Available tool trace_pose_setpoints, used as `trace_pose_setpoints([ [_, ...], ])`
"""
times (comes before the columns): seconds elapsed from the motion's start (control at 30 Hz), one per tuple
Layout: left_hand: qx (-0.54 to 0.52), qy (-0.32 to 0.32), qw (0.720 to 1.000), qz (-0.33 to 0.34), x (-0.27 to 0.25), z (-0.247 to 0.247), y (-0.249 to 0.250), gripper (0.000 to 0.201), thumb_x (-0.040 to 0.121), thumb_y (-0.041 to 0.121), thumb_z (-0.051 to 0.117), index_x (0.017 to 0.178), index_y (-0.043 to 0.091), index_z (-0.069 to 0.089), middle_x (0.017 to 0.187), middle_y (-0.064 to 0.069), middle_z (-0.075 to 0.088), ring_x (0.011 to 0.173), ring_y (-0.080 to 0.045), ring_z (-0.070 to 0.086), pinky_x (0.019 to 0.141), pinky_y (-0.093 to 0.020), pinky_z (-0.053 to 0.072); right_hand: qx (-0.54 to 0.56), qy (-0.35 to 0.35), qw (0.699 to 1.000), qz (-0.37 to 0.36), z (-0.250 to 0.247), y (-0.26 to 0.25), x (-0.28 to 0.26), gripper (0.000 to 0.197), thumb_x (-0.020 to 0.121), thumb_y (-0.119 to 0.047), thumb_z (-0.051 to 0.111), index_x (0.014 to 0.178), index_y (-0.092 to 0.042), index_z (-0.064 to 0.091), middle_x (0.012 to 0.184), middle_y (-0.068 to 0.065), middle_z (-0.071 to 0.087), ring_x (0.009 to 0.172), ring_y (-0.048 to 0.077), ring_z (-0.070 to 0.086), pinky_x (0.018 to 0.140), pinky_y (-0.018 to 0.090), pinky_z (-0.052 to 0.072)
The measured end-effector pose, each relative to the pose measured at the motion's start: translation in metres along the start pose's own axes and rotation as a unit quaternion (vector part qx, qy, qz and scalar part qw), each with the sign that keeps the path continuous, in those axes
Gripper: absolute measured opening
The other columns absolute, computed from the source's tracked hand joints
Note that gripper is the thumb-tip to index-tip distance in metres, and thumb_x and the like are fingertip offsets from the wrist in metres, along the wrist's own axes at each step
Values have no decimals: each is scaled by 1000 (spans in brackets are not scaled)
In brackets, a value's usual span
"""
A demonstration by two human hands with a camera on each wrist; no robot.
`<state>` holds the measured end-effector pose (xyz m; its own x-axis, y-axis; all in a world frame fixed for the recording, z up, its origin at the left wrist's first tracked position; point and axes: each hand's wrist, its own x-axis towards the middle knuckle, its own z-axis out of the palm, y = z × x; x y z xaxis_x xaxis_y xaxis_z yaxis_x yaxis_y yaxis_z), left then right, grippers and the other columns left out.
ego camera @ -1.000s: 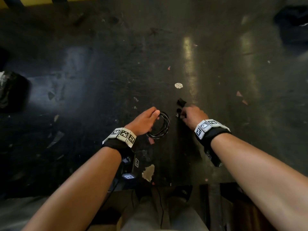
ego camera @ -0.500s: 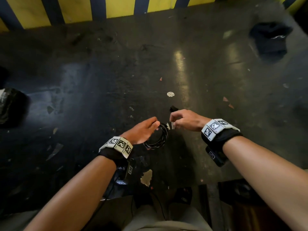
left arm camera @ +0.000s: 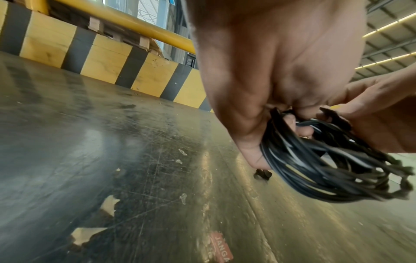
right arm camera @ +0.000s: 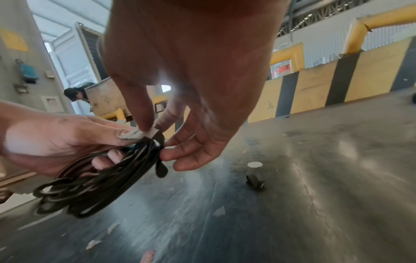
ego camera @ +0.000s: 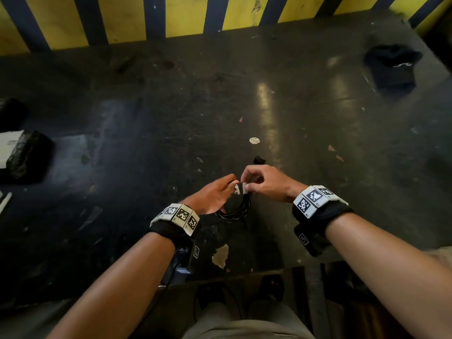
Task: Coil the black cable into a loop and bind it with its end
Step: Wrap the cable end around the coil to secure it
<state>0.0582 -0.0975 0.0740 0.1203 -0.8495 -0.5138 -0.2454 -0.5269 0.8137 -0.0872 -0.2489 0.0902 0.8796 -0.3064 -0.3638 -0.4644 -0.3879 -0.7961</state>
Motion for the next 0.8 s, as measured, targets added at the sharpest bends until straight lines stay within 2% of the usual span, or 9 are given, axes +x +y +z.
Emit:
trace_pose_setpoints([
  [0.07, 9, 1, 1000, -1, -3, -2, -4, 25, 106, 43, 39, 102, 24, 54, 97, -9, 56, 80, -22, 62, 75, -39, 55, 47, 24, 999, 10, 5, 2, -1, 7, 90, -20, 70, 97, -20, 67, 100, 5, 73, 89, 20, 72, 81, 37, 61],
  [0.13, 15, 4, 1000, 8, -7, -2, -6, 26, 106, 42, 38, 100, 22, 53, 92, -5, 55, 75, -16, 60, 70, -32, 52, 76, 42, 996, 17, 9, 3, -4, 7, 91, -18, 70, 97, -16, 68, 100, 10, 74, 91, 25, 73, 80, 38, 63],
  [0.23, 17, 14, 1000, 17, -9, 0, -7, 28, 107, 40, 37, 101, 18, 53, 90, -4, 53, 72, -13, 57, 62, -25, 50, 135, 48, 989, 25, 16, 3, -9, 5, 93, -11, 68, 97, -14, 67, 95, 13, 73, 83, 17, 71, 72, 32, 60],
  [0.3, 2, 18, 1000, 16, -10, 0, -8, 31, 107, 42, 37, 104, 15, 52, 93, -8, 54, 76, -19, 60, 67, -30, 54, 175, 53, 982, 37, 20, 2, -10, 7, 94, -11, 69, 98, -14, 66, 94, 10, 74, 79, 12, 71, 70, 29, 57],
  [0.4, -17, 21, 1000, 6, -12, -1, -9, 34, 106, 42, 38, 110, 11, 52, 96, -12, 54, 79, -23, 61, 70, -35, 55, 225, 55, 971, 64, 26, 2, -12, 12, 94, -13, 71, 104, -13, 65, 102, 17, 77, 88, 23, 75, 83, 43, 63],
  [0.5, -25, 34, 999, 2, -12, 1, -10, 32, 107, 40, 37, 108, 11, 51, 98, -12, 56, 80, -22, 62, 70, -36, 55, 261, 35, 960, 95, 29, 0, -14, 26, 94, -16, 71, 117, -9, 62, 111, 25, 75, 99, 32, 75, 94, 50, 59],
  [0.63, -20, 41, 999, 6, -11, 3, -11, 25, 107, 38, 37, 99, 20, 51, 94, -5, 56, 76, -17, 61, 66, -32, 51, 319, 8, 940, 121, 27, -1, -18, 38, 93, -14, 72, 128, -14, 58, 116, 19, 76, 110, 32, 73, 100, 50, 57],
  [0.8, -11, 44, 999, 9, -13, 4, -7, 24, 108, 37, 35, 99, 20, 50, 92, -1, 54, 72, -12, 58, 54, -17, 48, 394, 14, 909, 136, 28, 2, -20, 48, 91, -8, 74, 134, -11, 54, 121, 22, 74, 102, 26, 73, 99, 45, 57],
])
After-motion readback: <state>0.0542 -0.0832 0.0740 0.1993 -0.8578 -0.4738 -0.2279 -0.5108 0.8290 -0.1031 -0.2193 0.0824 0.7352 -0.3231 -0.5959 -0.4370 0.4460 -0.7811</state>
